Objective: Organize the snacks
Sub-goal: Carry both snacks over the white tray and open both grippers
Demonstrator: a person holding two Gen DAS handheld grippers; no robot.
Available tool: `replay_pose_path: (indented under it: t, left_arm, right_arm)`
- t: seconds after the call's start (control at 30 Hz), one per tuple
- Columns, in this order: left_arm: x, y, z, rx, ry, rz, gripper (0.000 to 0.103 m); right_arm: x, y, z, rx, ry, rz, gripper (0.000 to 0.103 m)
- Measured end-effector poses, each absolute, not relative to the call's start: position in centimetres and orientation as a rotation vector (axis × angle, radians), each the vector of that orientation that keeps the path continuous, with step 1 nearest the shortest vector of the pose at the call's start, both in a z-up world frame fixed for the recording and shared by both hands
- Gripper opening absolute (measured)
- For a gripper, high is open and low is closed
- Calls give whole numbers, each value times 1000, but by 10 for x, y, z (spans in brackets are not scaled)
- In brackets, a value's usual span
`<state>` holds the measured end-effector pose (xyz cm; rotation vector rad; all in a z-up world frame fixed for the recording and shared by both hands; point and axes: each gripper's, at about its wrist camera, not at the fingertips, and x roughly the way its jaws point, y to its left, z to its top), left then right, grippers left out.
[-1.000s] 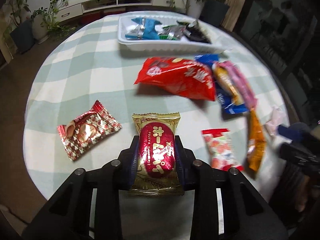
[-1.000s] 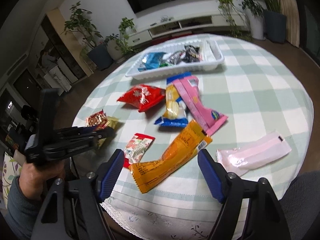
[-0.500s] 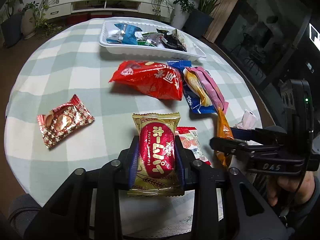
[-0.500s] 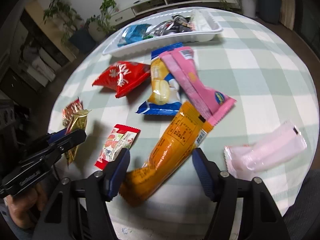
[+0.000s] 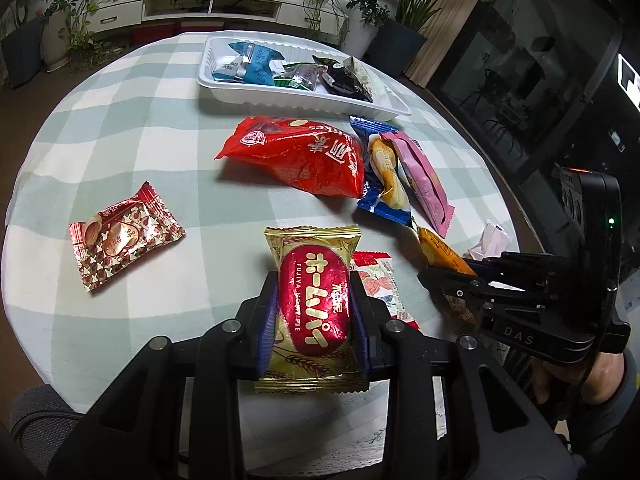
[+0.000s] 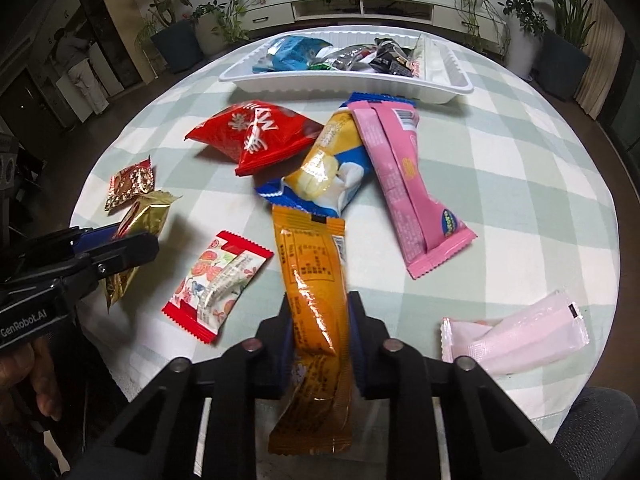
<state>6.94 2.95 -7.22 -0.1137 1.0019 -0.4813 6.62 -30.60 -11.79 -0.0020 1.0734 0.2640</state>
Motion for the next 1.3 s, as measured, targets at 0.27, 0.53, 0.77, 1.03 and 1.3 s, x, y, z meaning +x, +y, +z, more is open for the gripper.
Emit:
replay_pose_path:
  t: [0.27,0.53,0.77,1.03,1.3]
  left_arm:
    - [70,31,-69,-128,997,-479,30]
    - [73,39,-60,-176,988,-497,30]
    - [102,54,-22,-220,926,-513,30]
    - [198,50,27,-210,860,-492,30]
    - [295,21,29,-138,882,-458,30]
  right_arm:
    - [58,-314,-108,95,1066,325,19]
    - [50,-324,-89,237,1058,432,19]
    - [78,-371,-40,333,930,407,19]
    - [160,-395,31,396,748,384,19]
    - [269,-358,13,420,811,378,19]
